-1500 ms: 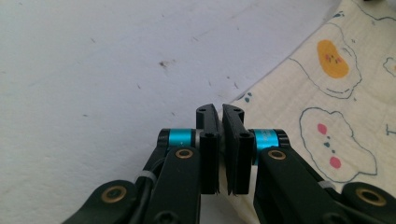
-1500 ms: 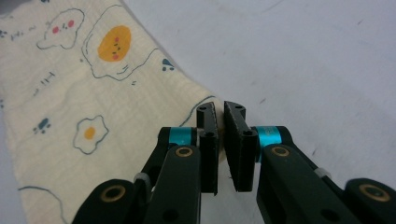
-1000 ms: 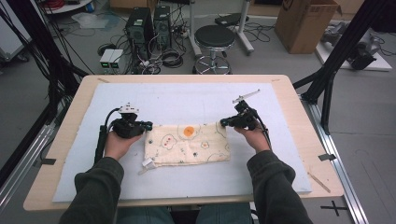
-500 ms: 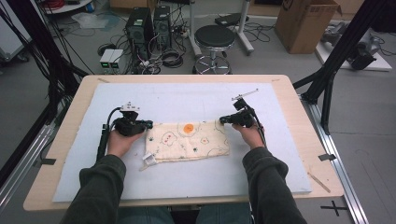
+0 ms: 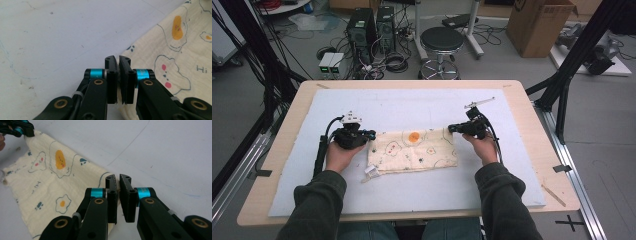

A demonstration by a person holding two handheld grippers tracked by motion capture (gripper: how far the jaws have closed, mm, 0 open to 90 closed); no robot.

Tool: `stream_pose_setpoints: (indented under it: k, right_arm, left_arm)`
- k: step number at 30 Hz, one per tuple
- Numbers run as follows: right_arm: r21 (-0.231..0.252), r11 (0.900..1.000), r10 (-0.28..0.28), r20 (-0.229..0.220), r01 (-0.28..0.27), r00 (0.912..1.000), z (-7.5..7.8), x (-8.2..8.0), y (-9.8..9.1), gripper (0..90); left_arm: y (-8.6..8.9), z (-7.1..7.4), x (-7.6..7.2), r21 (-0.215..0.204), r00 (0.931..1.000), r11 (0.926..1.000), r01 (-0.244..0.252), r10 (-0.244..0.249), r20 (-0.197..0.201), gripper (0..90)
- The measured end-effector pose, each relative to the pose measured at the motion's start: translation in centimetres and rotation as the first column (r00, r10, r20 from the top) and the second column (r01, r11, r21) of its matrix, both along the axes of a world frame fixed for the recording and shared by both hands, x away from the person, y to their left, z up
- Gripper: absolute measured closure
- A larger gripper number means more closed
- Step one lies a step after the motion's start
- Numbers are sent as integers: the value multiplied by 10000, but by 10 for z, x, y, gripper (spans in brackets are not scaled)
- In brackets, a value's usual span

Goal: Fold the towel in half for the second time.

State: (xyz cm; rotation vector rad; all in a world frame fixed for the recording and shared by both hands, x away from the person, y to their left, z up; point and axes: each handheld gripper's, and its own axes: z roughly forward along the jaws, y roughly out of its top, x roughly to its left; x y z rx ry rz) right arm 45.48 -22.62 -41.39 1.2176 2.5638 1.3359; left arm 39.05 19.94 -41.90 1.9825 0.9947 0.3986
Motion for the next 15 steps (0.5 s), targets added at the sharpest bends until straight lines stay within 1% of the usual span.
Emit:
stream_pose_setpoints:
  k: [2, 3, 5, 7, 9, 11, 12, 14, 15]
  right_arm:
    - [275, 9996, 69, -30, -68, 10000, 1, -2, -2, 847]
    - [296, 9995, 74, -143, -69, 9999, 1, -3, -2, 848]
    - [241, 9995, 191, -133, -188, 9997, 1, -4, -2, 848]
    - [216, 9994, 280, -39, -279, 9996, 3, -6, 0, 848]
    - [351, 9984, 449, -14, -449, 9990, 6, -9, 2, 847]
    - [339, 9964, 766, 181, -772, 9969, 8, -13, 3, 847]
    - [283, 9965, 778, 182, -783, 9968, 9, -14, 3, 847]
    - [273, 9973, 668, 383, -678, 9970, 9, -18, -2, 847]
    - [383, 9971, 646, 275, -656, 9975, 7, -19, -4, 847]
  left_arm:
    - [0, 0, -4, 133, 9999, 9998, 148, -149, 58, 849]
    - [0, 0, -6, 150, 9998, 9997, 166, -167, 73, 849]
    - [1, 0, -10, 109, 9997, 9998, 184, -186, 154, 849]
    - [1, 1, -12, 147, 9994, 9995, 263, -266, 215, 849]
    - [0, 4, -16, 153, 9989, 9993, 339, -343, 315, 849]
    - [1, 7, -19, 209, 9980, 9987, 471, -480, 421, 849]
    - [1, 8, -21, 171, 9975, 9985, 524, -532, 469, 849]
    - [1, 8, -26, 137, 9964, 9980, 616, -623, 575, 849]
    - [1, 8, -28, 72, 9961, 9979, 648, -651, 589, 849]
